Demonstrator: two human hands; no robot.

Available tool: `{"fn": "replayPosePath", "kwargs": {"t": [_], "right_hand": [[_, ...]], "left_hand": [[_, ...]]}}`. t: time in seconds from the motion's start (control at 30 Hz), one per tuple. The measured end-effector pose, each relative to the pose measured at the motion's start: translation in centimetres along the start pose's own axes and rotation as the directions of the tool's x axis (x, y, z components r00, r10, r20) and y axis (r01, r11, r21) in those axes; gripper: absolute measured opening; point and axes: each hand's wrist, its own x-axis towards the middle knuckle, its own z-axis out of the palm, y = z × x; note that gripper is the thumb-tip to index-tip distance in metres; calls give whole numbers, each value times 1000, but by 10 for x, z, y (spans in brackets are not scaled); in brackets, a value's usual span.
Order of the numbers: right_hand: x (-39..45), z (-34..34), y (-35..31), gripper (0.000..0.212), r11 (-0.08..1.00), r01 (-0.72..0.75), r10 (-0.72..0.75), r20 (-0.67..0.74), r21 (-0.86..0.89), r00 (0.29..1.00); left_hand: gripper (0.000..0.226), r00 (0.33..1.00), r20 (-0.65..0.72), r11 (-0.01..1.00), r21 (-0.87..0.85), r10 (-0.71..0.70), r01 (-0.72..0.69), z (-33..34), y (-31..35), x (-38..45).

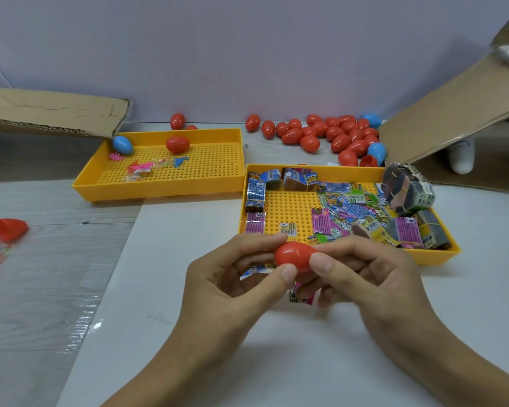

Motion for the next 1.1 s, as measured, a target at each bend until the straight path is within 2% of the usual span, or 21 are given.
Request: {"fn": "replayPosePath", "kwargs": {"t": [0.23, 0.3, 0.33, 0.37, 0.43, 0.47, 0.57, 0.63, 0.7, 0.87, 1.1], "right_hand": [[-1, -1, 4, 28, 999, 34, -34, 9, -18, 999], [-2, -2, 6, 37, 991, 78, -82, -32, -110, 996], [-1, -4, 5, 39, 966, 140, -155, -54, -219, 986], [0, -8, 4, 38, 903, 230, -265, -51, -364, 963], [4, -17, 4, 40, 659, 388, -471, 49, -645, 881], [8, -20, 3, 47, 531, 402, -501, 106, -746, 859], [17, -21, 4, 77, 243, 269, -379, 164, -932, 910], [18, -18, 9, 78, 116, 220, -288, 179, -969, 941], [17, -19, 11, 66, 132, 214, -281, 171, -968, 944], [16, -22, 10, 43, 314, 273, -375, 145, -909, 916], [12, -24, 8, 40, 582, 298, -418, 37, -756, 908]], "left_hand": [[36, 1000, 14, 1000, 9, -8, 8, 1, 1, -2], [35, 1000, -10, 999, 30, 23, -23, 1, 0, -1], [35, 999, -32, 998, 42, 40, -39, 2, 0, -1], [35, 997, -58, 998, 43, 53, -50, 1, -1, 0], [35, 991, -108, 997, 36, 74, -71, 0, -1, 1], [34, 989, -125, 996, 34, 83, -79, 0, -1, 1], [36, 985, -149, 996, 1, 84, -85, 0, -1, 2], [37, 987, -138, 996, -6, 83, -85, 1, -1, 2], [37, 989, -125, 997, 2, 77, -77, 2, 0, 2], [34, 993, -92, 997, 14, 73, -72, 1, -1, 2], [31, 996, -67, 999, 4, 50, -50, -1, -4, 2]]}}
